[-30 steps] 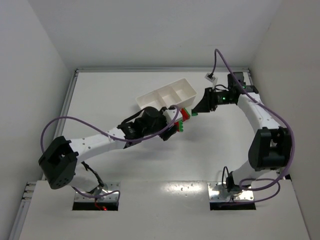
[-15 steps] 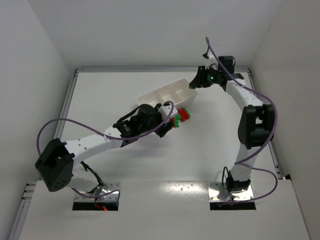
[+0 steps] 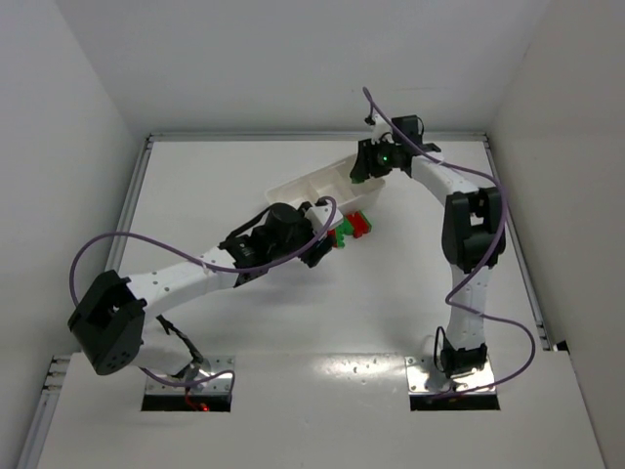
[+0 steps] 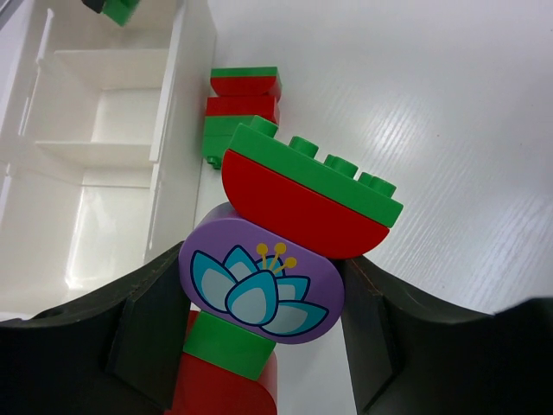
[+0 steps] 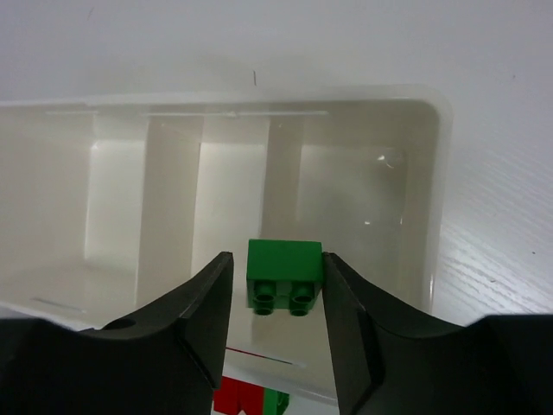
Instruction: Sort the legos into containers by color
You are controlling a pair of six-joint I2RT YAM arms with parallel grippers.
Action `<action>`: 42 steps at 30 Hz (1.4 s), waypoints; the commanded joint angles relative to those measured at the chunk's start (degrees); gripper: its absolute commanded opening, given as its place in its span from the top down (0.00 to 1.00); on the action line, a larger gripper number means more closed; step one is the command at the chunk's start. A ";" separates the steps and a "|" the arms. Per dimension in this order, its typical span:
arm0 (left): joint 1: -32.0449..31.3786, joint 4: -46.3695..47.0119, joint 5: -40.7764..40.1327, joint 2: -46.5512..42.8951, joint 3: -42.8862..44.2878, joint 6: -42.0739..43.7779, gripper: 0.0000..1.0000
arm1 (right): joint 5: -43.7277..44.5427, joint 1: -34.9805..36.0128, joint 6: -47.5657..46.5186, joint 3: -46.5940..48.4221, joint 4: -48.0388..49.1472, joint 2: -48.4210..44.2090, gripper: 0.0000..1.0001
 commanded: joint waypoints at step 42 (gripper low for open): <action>0.08 7.61 0.82 -1.01 0.52 3.61 1.00 | -45.77 -1.45 -31.70 -11.24 -44.21 -16.62 0.37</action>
